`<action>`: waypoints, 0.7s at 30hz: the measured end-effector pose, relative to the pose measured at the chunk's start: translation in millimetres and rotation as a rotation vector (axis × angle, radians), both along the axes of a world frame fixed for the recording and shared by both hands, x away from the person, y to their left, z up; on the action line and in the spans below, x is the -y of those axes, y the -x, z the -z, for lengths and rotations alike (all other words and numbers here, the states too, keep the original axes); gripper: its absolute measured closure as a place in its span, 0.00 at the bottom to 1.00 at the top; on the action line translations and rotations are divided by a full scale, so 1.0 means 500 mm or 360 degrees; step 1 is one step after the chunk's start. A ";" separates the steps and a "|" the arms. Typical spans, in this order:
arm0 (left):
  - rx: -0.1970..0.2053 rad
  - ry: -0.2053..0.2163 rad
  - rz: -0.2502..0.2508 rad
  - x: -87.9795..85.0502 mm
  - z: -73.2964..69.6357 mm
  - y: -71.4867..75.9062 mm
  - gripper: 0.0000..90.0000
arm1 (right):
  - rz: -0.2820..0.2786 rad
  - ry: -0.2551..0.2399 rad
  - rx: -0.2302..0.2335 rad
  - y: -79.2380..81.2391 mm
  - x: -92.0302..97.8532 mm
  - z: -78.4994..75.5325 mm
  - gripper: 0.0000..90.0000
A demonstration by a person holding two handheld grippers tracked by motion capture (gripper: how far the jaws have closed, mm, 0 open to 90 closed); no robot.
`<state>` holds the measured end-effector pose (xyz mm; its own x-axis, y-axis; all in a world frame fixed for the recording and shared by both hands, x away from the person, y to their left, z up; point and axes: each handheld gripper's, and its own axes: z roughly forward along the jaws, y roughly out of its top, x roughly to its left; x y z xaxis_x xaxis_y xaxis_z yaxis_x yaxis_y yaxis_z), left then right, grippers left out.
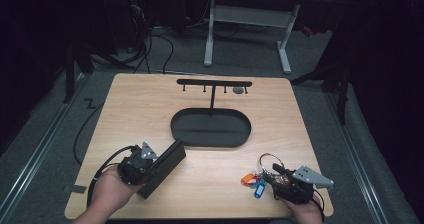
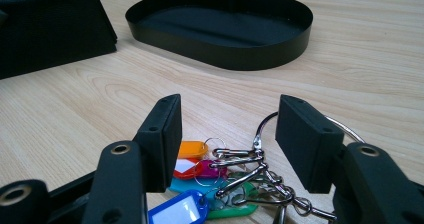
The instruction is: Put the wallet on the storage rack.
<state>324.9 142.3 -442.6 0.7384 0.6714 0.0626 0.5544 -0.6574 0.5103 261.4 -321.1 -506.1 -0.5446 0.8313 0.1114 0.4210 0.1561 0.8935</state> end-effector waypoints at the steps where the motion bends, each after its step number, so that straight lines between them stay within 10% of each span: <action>1: 0.0008 0.0002 0.0002 0.001 0.000 0.002 0.82 | 0.0000 0.0000 -0.0002 0.000 0.000 0.000 0.50; 21: 0.0199 0.0040 0.0068 0.013 -0.034 0.004 0.83 | -0.0025 0.0013 -0.0033 -0.004 -0.004 0.003 0.52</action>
<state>323.2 135.8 -425.6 0.7538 0.6421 0.1395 0.4573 -0.6651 0.5904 263.3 -319.1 -507.5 -0.5554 0.8234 0.1159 0.4368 0.1703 0.8833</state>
